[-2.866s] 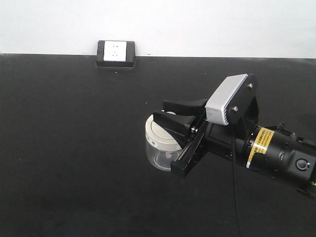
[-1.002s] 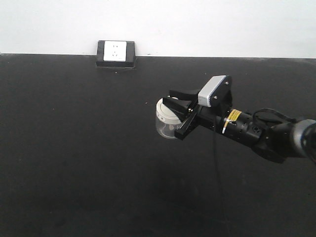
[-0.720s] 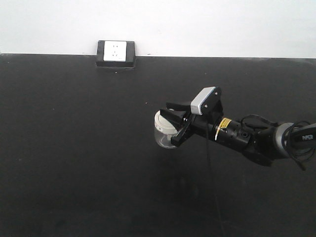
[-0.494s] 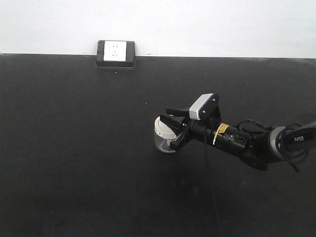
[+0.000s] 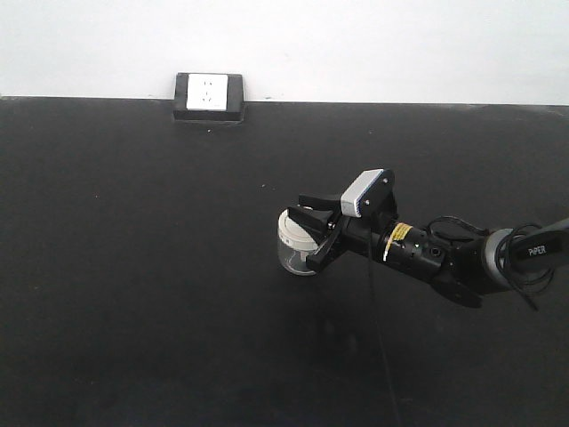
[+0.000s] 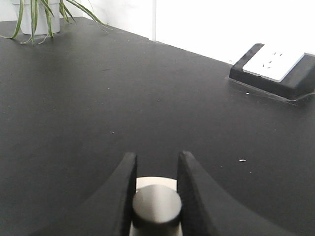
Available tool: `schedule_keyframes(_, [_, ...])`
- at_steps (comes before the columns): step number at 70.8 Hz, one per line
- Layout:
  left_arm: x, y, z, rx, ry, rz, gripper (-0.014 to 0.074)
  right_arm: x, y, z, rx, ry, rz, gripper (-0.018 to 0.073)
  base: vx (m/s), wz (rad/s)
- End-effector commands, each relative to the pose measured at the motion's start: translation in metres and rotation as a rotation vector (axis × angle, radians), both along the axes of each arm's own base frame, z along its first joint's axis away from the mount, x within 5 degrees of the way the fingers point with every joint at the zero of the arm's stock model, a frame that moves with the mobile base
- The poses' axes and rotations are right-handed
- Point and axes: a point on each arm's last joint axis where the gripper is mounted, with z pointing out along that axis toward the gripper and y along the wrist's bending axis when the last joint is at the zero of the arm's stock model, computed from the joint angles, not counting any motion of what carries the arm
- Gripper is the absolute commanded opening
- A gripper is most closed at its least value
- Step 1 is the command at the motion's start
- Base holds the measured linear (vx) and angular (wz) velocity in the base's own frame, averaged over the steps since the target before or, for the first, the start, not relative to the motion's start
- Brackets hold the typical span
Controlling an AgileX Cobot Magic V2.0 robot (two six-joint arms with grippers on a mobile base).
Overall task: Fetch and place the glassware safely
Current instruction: 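Lower the jar with the right gripper onto the black bench top, then open the right gripper to release the jar's white lid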
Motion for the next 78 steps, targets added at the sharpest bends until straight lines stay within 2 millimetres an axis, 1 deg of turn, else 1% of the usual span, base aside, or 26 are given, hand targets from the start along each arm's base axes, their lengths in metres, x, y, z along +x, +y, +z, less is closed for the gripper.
schedule_keyframes(1, [0.002, -0.001, 0.014, -0.014, -0.085, -0.006, -0.0007, 0.003, -0.001, 0.033, 0.103, -0.129, 0.018, 0.0221, 0.00, 0.00])
schedule_keyframes(15, [0.002, -0.001, 0.014, -0.014, -0.085, -0.006, -0.0007, 0.002, 0.000, 0.037, 0.138, -0.153, 0.030, 0.0498, 0.00, 0.00])
schedule_keyframes(17, [0.002, -0.001, 0.014, -0.014, -0.085, -0.006, -0.0007, 0.002, 0.000, 0.037, 0.141, -0.153, 0.026, 0.0552, 0.00, 0.00])
schedule_keyframes(24, [0.002, -0.001, 0.014, -0.014, -0.085, -0.006, -0.0007, 0.002, 0.000, 0.037, 0.138, -0.151, 0.024, 0.0659, 0.00, 0.00])
schedule_keyframes(30, [0.002, -0.001, 0.014, -0.014, -0.085, -0.006, -0.0007, 0.002, -0.001, 0.037, 0.135, -0.148, 0.022, 0.0702, 0.00, 0.00])
schedule_keyframes(36, [0.002, -0.001, 0.014, -0.014, -0.085, -0.006, -0.0007, 0.002, -0.001, 0.038, 0.136, -0.151, 0.022, 0.0706, 0.00, 0.00])
schedule_keyframes(47, [0.002, -0.001, 0.014, -0.014, -0.085, -0.006, -0.0007, 0.002, -0.001, 0.041, 0.139, -0.158, 0.024, 0.0678, 0.00, 0.00])
schedule_keyframes(57, [0.002, -0.001, 0.014, -0.014, -0.085, -0.006, -0.0007, -0.001, -0.001, 0.053, 0.146, -0.175, 0.030, 0.0636, 0.00, 0.00])
schedule_keyframes(67, [0.002, -0.001, 0.014, -0.014, -0.084, -0.006, -0.0007, -0.012, -0.005, 0.069, 0.161, -0.188, 0.011, 0.0583, 0.00, 0.00])
schedule_keyframes(70, [0.002, -0.001, 0.014, -0.014, -0.084, -0.006, -0.0007, -0.017, -0.007, 0.075, 0.168, -0.191, -0.009, 0.0558, 0.00, 0.00])
schedule_keyframes(76, [0.002, -0.001, 0.014, -0.014, -0.084, -0.006, -0.0007, -0.026, -0.012, 0.082, 0.162, -0.173, -0.057, 0.0517, 0.00, 0.00])
schedule_keyframes(78, [0.002, -0.001, 0.014, -0.014, -0.084, -0.006, -0.0007, -0.031, -0.015, 0.088, 0.162, -0.173, -0.076, 0.0503, 0.00, 0.00])
